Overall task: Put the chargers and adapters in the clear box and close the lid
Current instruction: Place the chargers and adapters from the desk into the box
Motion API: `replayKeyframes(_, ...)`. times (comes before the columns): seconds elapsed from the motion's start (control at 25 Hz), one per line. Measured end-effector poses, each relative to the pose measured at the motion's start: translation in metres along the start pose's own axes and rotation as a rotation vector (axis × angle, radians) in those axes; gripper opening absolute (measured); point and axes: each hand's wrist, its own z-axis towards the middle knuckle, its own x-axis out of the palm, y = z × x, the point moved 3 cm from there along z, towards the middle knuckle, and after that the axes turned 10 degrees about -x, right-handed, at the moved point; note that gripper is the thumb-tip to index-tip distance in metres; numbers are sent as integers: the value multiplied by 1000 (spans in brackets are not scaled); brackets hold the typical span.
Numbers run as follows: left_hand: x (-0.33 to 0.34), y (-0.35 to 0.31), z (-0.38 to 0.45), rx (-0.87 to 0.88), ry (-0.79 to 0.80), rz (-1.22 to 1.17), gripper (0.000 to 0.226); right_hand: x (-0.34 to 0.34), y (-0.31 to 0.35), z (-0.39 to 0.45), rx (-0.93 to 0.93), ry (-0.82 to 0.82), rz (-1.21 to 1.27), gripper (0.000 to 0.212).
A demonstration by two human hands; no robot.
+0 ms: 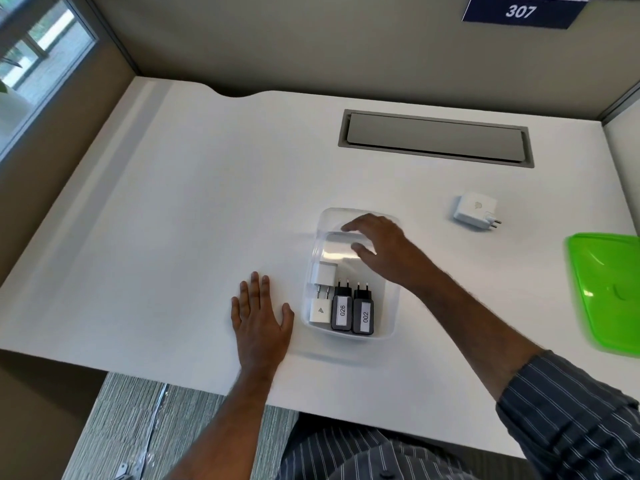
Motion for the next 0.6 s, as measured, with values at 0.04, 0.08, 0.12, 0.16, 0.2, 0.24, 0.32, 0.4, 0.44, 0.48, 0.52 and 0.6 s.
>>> replayKeyframes(0.04, 0, 1, 0, 0, -3, -3, 76, -11, -6, -4, 5, -101, -20, 33)
replayKeyframes(0.08, 0, 1, -1, 2, -6, -5, 76, -22, -14, -10, 24, -213, -35, 31)
replayKeyframes(0.12, 0, 2, -1, 2, -9, -4, 76, -33, -24, -16, 50, -326, -51, 27)
replayKeyframes(0.16, 0, 3, 0, 1, -11, -3, 76, -44, -35, -23, 82, -424, -71, 23)
replayKeyframes(0.2, 1, 3, 0, 2, -12, -1, 76, -52, -49, -31, 126, -493, -101, 21)
replayKeyframes(0.24, 1, 3, 1, 2, -12, 1, 76, -59, -64, -39, 184, -525, -136, 20)
replayKeyframes(0.32, 3, 2, 1, 4, -9, 7, 76, -65, -96, -54, 348, -487, -187, 26)
replayKeyframes(0.4, 3, 1, 0, 7, -8, 9, 76, -66, -125, -69, 543, -376, -218, 38)
replayKeyframes(0.44, 3, 1, 0, 7, -9, 10, 76, -67, -135, -76, 610, -318, -250, 44)
replayKeyframes(0.48, 2, 1, 0, 8, -8, 9, 76, -67, -144, -83, 643, -269, -300, 49)
replayKeyframes(0.52, 1, 0, 1, 9, -5, 9, 76, -69, -151, -89, 648, -231, -365, 53)
replayKeyframes(0.6, -1, -2, 1, 3, 7, 10, 76, -73, -163, -96, 634, -175, -490, 63)
